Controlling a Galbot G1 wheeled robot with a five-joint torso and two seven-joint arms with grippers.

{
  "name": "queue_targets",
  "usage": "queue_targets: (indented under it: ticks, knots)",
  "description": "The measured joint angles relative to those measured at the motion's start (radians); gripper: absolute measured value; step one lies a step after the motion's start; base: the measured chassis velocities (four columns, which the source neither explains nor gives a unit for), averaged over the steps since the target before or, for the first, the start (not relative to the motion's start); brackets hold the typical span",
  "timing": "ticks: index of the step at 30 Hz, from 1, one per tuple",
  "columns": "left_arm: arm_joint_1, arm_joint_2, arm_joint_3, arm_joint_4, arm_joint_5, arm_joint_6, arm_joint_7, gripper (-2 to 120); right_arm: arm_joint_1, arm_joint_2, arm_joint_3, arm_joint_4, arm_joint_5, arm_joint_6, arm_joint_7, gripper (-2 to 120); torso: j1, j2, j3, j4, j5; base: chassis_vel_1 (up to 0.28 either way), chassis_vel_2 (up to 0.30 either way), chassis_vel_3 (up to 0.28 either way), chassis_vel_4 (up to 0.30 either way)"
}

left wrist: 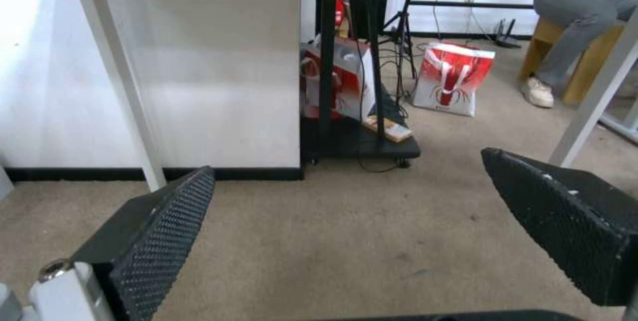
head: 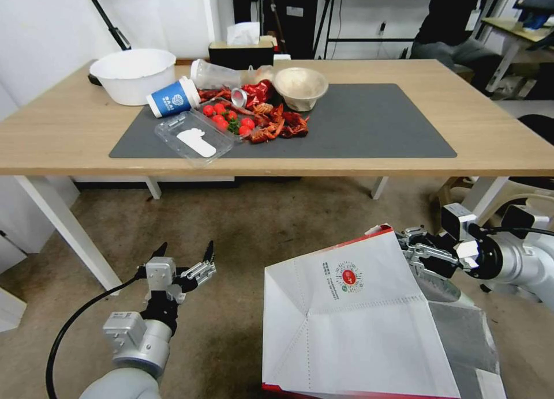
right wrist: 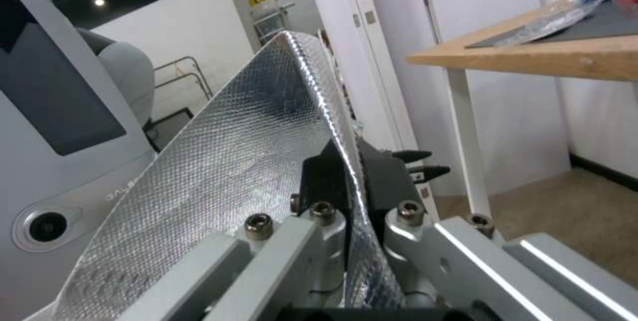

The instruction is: Pick up the food delivery bag from the floor and place it on the table.

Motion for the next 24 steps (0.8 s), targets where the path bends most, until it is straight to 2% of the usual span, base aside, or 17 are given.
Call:
queue_targets:
  ticks: [24]
  knots:
    - [-0.007,0.003,-0.001,0.006,-0.002,0.001,0.0,100,0.005,0.001,0.001,0.004,0.007,0.0,0.003,0,0.041,0.108,0.066,0.0,0.0,0.0,0.0,0.0,0.0]
